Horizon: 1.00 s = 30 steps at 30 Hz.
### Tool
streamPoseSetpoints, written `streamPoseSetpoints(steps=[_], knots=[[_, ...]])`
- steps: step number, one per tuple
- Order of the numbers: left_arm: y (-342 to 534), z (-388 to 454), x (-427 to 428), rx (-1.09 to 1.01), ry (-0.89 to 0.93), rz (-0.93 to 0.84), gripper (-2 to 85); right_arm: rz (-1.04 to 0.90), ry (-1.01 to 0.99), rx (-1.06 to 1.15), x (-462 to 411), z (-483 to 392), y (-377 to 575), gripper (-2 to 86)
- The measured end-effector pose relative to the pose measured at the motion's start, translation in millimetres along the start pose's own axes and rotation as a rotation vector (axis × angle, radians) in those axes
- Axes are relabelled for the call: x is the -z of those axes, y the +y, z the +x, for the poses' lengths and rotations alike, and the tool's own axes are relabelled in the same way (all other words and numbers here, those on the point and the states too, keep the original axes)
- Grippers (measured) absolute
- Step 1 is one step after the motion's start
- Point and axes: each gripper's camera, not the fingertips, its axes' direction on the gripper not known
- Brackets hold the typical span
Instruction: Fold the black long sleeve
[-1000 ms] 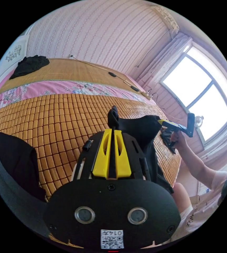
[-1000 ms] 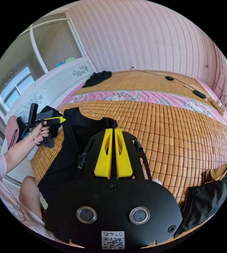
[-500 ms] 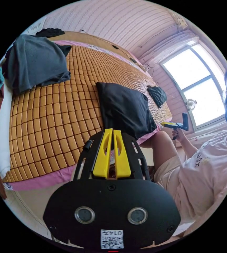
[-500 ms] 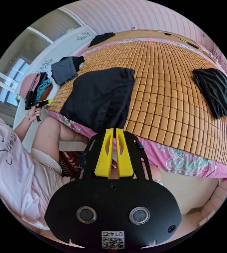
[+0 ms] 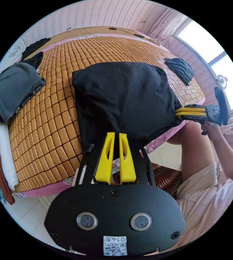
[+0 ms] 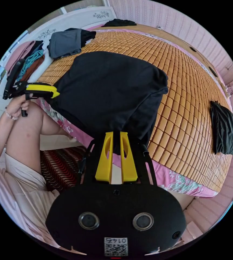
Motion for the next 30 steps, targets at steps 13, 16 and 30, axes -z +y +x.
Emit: streamPoseSetpoints(steps=[13,16,30], knots=[[38.2,0.2,11.1,0.053,0.04,0.192,4.6,-0.162,0.121,0.192,1.1,-63.3,-29.6,-0.8],[29.7,25.2,9.9,-0.059,0.137,0.278,4.0,-0.075,0.071,0.211,24.7,-70.6,-64.2,-0.9],[25.4,97.2,-103.9,-0.342,0.141,0.114,-1.0,-0.231,0.115,0.349,-53.6,-122.3,-253.1,-1.0]])
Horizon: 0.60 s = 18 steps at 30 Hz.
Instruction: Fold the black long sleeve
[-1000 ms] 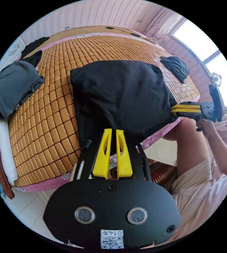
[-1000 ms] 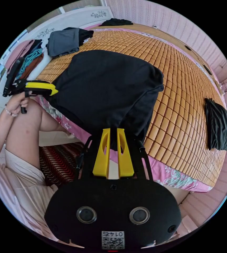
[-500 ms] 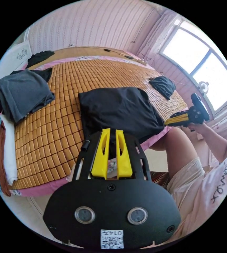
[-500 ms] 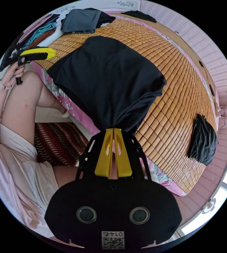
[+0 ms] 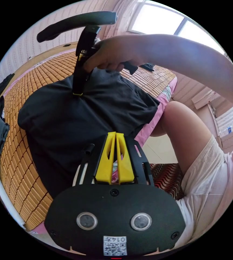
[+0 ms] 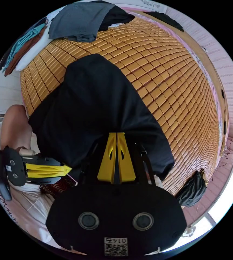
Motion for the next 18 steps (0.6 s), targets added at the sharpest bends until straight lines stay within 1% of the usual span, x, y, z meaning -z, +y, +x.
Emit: streamPoseSetpoints(steps=[2,4,6,9,11,15,18], knots=[[1.9,-3.6,-7.2,-0.004,0.055,-0.016,-1.0,-0.045,-0.028,0.051,6.8,4.1,-5.3,-1.0],[5.0,-0.5,-11.3,-0.034,0.049,-0.017,-1.0,-0.039,-0.055,0.065,18.7,10.4,-9.2,-1.0],[8.5,2.4,-15.3,-0.048,0.044,-0.017,-1.0,-0.032,-0.018,0.049,23.2,16.8,-14.3,-1.0],[13.1,4.8,-22.0,-0.066,0.041,-0.015,-1.0,-0.083,0.009,0.037,21.2,24.4,-25.5,-1.0],[17.6,3.4,-27.2,-0.053,0.06,-0.009,-1.0,-0.094,0.09,0.027,11.3,28.4,-30.1,-0.9],[23.3,6.2,-34.6,-0.058,0.052,-0.003,-1.0,-0.098,0.038,0.012,3.7,39.9,-26.7,-0.7],[28.2,12.1,-39.4,-0.087,0.024,-0.004,-0.9,-0.089,-0.058,-0.012,10.9,58.9,-12.8,-0.8]])
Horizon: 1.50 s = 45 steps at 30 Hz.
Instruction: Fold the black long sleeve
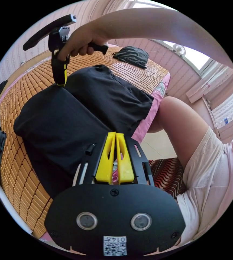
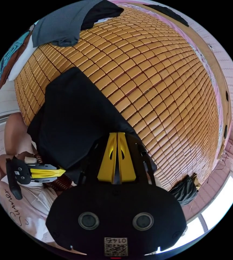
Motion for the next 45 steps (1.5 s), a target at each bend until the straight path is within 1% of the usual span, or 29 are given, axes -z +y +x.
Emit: streamPoseSetpoints(steps=[2,3,5,7,8,10,11,13,14,15,16,18,20,22,24,26,27,29,30,31,32,34,35,37,38,39,41,43,45], knots=[[4.7,6.6,-0.6,-0.046,0.0,-0.001,-0.8,0.153,-0.071,-0.072,20.7,15.5,34.5,-0.8],[6.6,8.4,0.2,-0.059,0.008,0.014,-0.8,0.195,-0.084,-0.09,25.8,18.3,46.7,-0.8],[14.4,15.5,7.6,-0.102,0.032,0.123,-0.1,0.32,-0.11,-0.181,34.4,26.3,106.2,-0.8],[18.9,20.5,12.0,-0.129,0.03,0.2,2.2,0.358,-0.097,-0.269,27.1,29.0,157.6,-0.7],[20.7,22.9,12.2,-0.13,0.031,0.225,5.6,0.373,-0.09,-0.334,17.6,29.0,193.0,-0.4],[21.5,26.6,8.4,-0.133,0.052,0.218,8.1,0.341,-0.091,-0.43,-2.7,28.7,241.2,0.3],[22.5,30.9,5.8,-0.156,0.062,0.217,9.7,0.301,-0.092,-0.487,-18.0,28.4,269.7,1.9],[25.1,38.4,2.3,-0.177,0.056,0.243,12.1,0.283,-0.102,-0.558,-36.8,27.9,308.7,5.5],[26.7,42.2,-1.2,-0.171,0.065,0.276,13.7,0.283,-0.125,-0.598,-47.6,28.8,330.3,8.0],[27.0,43.8,-4.0,-0.166,0.076,0.285,14.6,0.277,-0.147,-0.613,-52.9,30.0,339.2,8.3],[27.1,46.8,-10.4,-0.152,0.095,0.287,15.7,0.27,-0.211,-0.632,-62.7,33.0,354.2,8.9],[25.4,51.3,-18.2,-0.12,0.122,0.264,16.5,0.281,-0.283,-0.652,-73.6,36.8,371.9,8.5],[22.7,59.1,-23.9,-0.105,0.116,0.264,17.6,0.28,-0.266,-0.692,-82.9,41.6,390.1,4.2],[18.4,66.5,-28.0,-0.118,0.076,0.283,18.7,0.283,-0.271,-0.682,-86.8,44.5,402.5,0.9],[10.1,74.2,-34.6,-0.133,0.043,0.271,19.7,0.315,-0.303,-0.666,-86.1,47.7,418.1,0.0],[-4.7,84.6,-46.6,-0.154,0.057,0.24,20.3,0.394,-0.381,-0.655,-81.1,53.9,445.2,-0.5],[-9.2,87.2,-49.3,-0.151,0.062,0.235,20.3,0.419,-0.405,-0.655,-79.2,56.0,452.9,-0.5],[-25.6,97.8,-59.4,-0.127,0.056,0.22,19.7,0.532,-0.533,-0.649,-72.8,65.0,483.6,-0.3],[-28.8,100.4,-62.0,-0.125,0.05,0.213,19.4,0.557,-0.565,-0.646,-71.8,66.9,490.8,-0.2],[-34.3,105.7,-66.8,-0.128,0.031,0.19,16.9,0.598,-0.618,-0.638,-70.3,69.5,504.2,-0.1],[-37.5,110.4,-67.6,-0.128,-0.017,0.168,11.8,0.625,-0.631,-0.644,-68.1,69.7,517.8,0.1],[-38.6,113.7,-58.8,-0.081,-0.118,0.145,3.2,0.696,-0.606,-0.628,-59.7,65.9,541.6,0.4],[-37.1,115.3,-47.2,-0.09,-0.095,0.151,1.2,0.748,-0.599,-0.649,-56.5,65.3,560.8,0.8],[-30.7,116.0,-29.9,-0.08,-0.04,0.176,0.3,0.832,-0.631,-0.715,-60.7,69.7,590.7,1.7],[-25.7,117.9,-21.0,-0.083,-0.029,0.167,0.0,0.871,-0.642,-0.773,-69.0,74.1,607.8,3.5],[-22.8,119.1,-17.4,-0.082,-0.029,0.161,-0.2,0.89,-0.649,-0.785,-73.8,76.1,614.2,5.0],[-9.6,124.9,-6.5,-0.081,-0.038,0.138,-0.4,0.936,-0.706,-0.837,-93.3,81.2,628.6,12.1],[2.1,128.9,0.9,-0.078,-0.028,0.136,-0.5,0.936,-0.764,-0.876,-106.7,83.1,629.1,15.5],[13.1,131.9,7.9,-0.067,-0.008,0.14,-0.6,0.902,-0.81,-0.913,-120.1,85.8,624.3,16.6]])
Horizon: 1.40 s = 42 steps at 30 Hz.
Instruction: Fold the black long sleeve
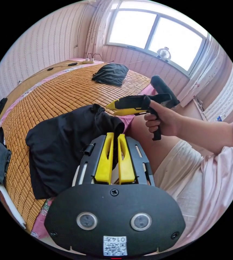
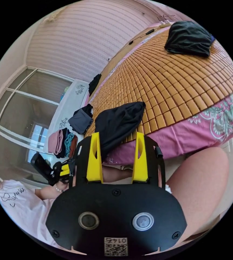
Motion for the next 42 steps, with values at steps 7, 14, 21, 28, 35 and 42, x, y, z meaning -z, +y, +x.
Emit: streamPoseSetpoints(steps=[7,14,21,28,35,42], knots=[[25.5,8.4,23.8,0.028,0.024,0.048,-0.5,0.166,-0.25,-0.275,9.2,50.3,-9.3,5.0],[8.3,6.8,37.0,-0.01,0.11,0.143,-0.6,0.257,-0.187,-0.153,80.1,31.1,-15.4,2.9],[-2.8,3.5,37.6,-0.001,0.198,0.228,-0.7,0.183,-0.034,0.053,103.7,-31.1,-40.6,3.0],[27.5,-70.6,43.7,0.367,0.101,0.161,-0.5,-0.13,0.141,0.279,-40.5,-115.1,-97.1,5.8],[55.5,-135.6,43.5,0.669,-0.054,0.003,-0.4,-0.193,0.213,0.392,-97.5,-155.4,-115.6,0.5],[29.4,-126.8,46.0,0.532,-0.072,0.034,5.7,-0.293,0.567,0.532,-151.2,-167.4,-113.8,-0.3]])
